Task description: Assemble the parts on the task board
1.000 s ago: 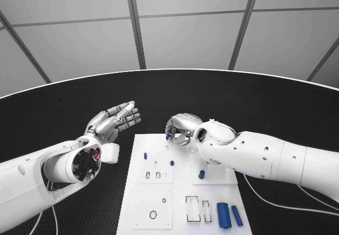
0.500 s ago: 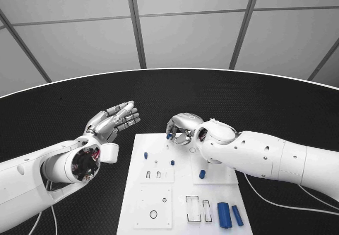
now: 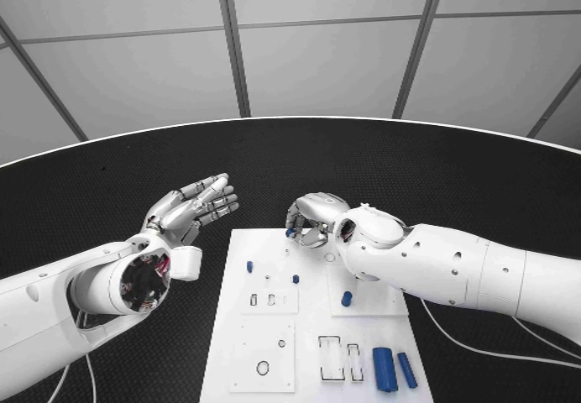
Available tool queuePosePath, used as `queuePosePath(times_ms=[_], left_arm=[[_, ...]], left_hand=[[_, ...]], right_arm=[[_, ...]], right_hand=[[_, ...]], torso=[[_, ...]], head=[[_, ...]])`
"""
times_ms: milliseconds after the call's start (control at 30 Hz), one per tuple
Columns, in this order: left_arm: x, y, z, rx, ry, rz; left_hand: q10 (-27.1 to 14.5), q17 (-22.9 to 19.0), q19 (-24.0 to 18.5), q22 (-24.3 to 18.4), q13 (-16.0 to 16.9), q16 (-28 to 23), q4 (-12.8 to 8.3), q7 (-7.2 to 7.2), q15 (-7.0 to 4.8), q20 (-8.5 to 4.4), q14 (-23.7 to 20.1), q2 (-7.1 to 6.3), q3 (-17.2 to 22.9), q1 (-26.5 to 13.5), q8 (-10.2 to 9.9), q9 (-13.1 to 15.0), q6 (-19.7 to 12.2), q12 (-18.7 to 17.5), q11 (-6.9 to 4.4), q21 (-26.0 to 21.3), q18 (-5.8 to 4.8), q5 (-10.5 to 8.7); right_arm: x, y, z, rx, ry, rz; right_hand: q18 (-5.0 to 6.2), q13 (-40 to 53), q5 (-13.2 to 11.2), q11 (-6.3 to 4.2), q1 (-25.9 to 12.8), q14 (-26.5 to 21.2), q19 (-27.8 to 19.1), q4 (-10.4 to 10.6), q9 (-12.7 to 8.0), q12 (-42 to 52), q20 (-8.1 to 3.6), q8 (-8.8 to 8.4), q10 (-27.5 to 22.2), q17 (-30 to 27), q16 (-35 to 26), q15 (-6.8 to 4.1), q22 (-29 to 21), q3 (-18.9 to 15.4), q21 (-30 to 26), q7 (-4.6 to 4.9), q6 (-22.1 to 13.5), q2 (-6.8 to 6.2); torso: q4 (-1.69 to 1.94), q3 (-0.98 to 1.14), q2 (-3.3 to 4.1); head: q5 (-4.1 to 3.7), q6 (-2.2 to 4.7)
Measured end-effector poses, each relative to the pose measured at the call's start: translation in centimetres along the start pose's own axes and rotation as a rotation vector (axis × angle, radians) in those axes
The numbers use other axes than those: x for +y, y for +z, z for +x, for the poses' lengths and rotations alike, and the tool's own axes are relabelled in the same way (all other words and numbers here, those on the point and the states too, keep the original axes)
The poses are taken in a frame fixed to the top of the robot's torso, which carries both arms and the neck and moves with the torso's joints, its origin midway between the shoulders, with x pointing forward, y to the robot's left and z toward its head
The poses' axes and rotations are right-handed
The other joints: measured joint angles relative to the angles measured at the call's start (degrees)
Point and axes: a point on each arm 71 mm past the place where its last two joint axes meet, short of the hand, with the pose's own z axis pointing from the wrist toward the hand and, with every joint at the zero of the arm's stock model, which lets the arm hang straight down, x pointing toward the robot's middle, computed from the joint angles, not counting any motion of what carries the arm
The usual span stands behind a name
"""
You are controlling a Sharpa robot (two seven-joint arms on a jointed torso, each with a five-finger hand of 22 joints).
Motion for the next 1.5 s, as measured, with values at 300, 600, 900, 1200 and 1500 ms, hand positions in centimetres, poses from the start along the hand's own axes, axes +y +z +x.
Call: queuePosePath(times_ms=[300,600,900,1200,1500], left_arm=[[-0.01,0.01,-0.09,-0.002,0.001,0.000],[0.01,0.04,-0.10,-0.002,0.001,-0.002],[0.02,0.07,-0.18,-0.003,0.001,-0.003],[0.02,0.08,-0.20,-0.004,0.001,-0.004],[0.03,0.08,-0.17,-0.003,0.001,-0.004]], left_hand=[[-0.1,0.0,0.0,-0.1,0.0,0.0,-0.1,0.00,0.00,0.00,0.0,0.00,0.1,0.0,0.0,0.0,0.0,0.0,0.09,0.0,0.00,0.00],[-0.1,0.0,0.0,0.0,0.0,0.0,-0.1,0.00,0.00,0.00,0.0,0.00,0.1,0.0,0.0,0.0,0.0,0.0,0.09,0.0,0.00,0.00],[-0.3,-0.1,0.0,0.0,0.0,0.0,-0.1,0.00,0.20,0.00,-0.2,0.00,0.1,0.0,0.0,0.0,0.0,0.0,-0.13,0.0,0.00,0.00],[-0.3,-0.1,0.0,0.0,0.0,0.0,-0.1,0.00,0.20,0.00,-0.2,0.00,0.1,0.0,0.0,0.0,0.0,0.0,-0.13,0.0,0.00,0.00],[-0.3,-0.1,0.0,-0.1,0.0,0.0,-0.1,0.00,0.20,0.00,-0.2,0.00,0.1,0.0,0.0,0.0,0.0,0.0,-0.13,0.0,0.00,0.00]], right_arm=[[0.27,-0.21,-0.21,-0.020,0.006,-0.017],[0.20,-0.46,-0.36,-0.029,0.009,-0.018],[-0.07,-0.69,-0.47,-0.033,0.009,-0.010],[-0.25,-0.64,-0.31,-0.014,0.004,0.000],[-0.23,-0.39,-0.13,0.001,0.000,0.007]], right_hand=[[0.00,0.0,0.4,0.00,0.2,0.0,0.2,-0.1,0.0,0.0,-0.21,0.23,0.0,0.0,0.0,0.00,0.2,0.1,0.0,0.02,0.0,0.23],[0.00,0.1,0.5,0.02,0.5,0.0,0.2,-0.5,0.0,0.0,-0.21,1.32,0.0,0.0,0.0,0.00,0.4,0.2,0.2,0.12,0.1,0.14],[0.00,0.2,0.4,0.02,0.6,0.0,0.2,-0.6,0.0,0.0,-0.21,1.33,0.0,0.0,0.2,0.00,0.7,0.1,0.4,0.01,0.4,0.06],[0.00,0.3,0.7,0.02,0.7,0.0,0.2,-0.6,0.1,0.0,-0.20,1.67,0.0,0.0,0.4,0.00,0.8,0.1,0.4,-0.01,0.4,-0.09],[0.00,0.3,0.7,0.02,0.8,0.0,0.2,-0.6,0.2,0.0,-0.20,1.67,0.0,0.0,0.4,0.00,0.8,0.0,0.4,-0.13,0.5,-0.26]], torso=[[0.10,-0.02,0.03],[0.14,-0.04,0.08],[0.24,-0.08,0.15],[0.35,-0.14,0.22],[0.44,-0.19,0.26]], head=[[-0.09,0.03],[-0.19,0.13],[-0.30,0.21],[-0.44,0.19],[-0.48,0.03]])
